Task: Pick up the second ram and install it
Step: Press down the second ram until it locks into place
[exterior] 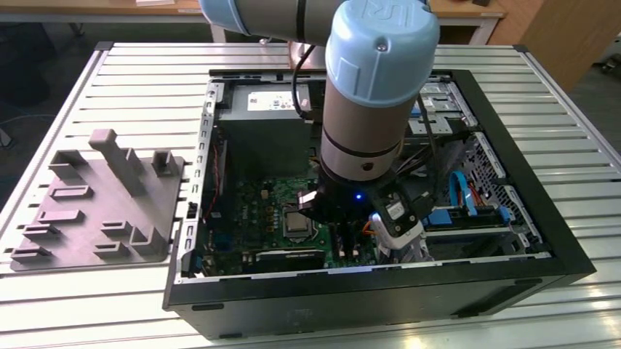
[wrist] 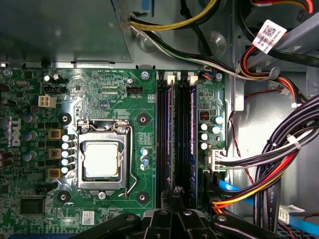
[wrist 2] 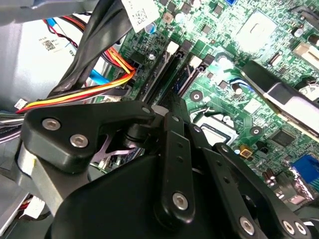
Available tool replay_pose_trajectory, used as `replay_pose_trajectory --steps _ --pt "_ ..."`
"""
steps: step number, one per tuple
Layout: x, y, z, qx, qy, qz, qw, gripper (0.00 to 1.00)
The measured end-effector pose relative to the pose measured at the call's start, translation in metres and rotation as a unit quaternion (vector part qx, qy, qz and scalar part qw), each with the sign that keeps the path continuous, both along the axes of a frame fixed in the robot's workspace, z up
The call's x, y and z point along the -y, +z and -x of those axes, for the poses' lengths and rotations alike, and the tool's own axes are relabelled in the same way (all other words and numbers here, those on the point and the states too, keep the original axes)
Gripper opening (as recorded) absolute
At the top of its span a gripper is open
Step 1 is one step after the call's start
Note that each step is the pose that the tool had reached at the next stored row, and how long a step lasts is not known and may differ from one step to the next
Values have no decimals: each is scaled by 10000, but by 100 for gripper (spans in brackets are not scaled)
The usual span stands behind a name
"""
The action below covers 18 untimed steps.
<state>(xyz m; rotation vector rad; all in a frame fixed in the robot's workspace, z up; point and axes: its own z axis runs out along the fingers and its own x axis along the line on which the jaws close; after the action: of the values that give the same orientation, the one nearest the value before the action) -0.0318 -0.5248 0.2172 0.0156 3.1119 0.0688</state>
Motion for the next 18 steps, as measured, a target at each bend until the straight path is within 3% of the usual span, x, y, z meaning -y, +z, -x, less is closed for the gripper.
replay_pose_trajectory --steps 5,13,18 --pt "-3 22 -1 4 0 -13 10000 10" --pt "0 262 0 0 0 -1 10000 10" --pt "-1 277 0 0 0 -2 10000 10"
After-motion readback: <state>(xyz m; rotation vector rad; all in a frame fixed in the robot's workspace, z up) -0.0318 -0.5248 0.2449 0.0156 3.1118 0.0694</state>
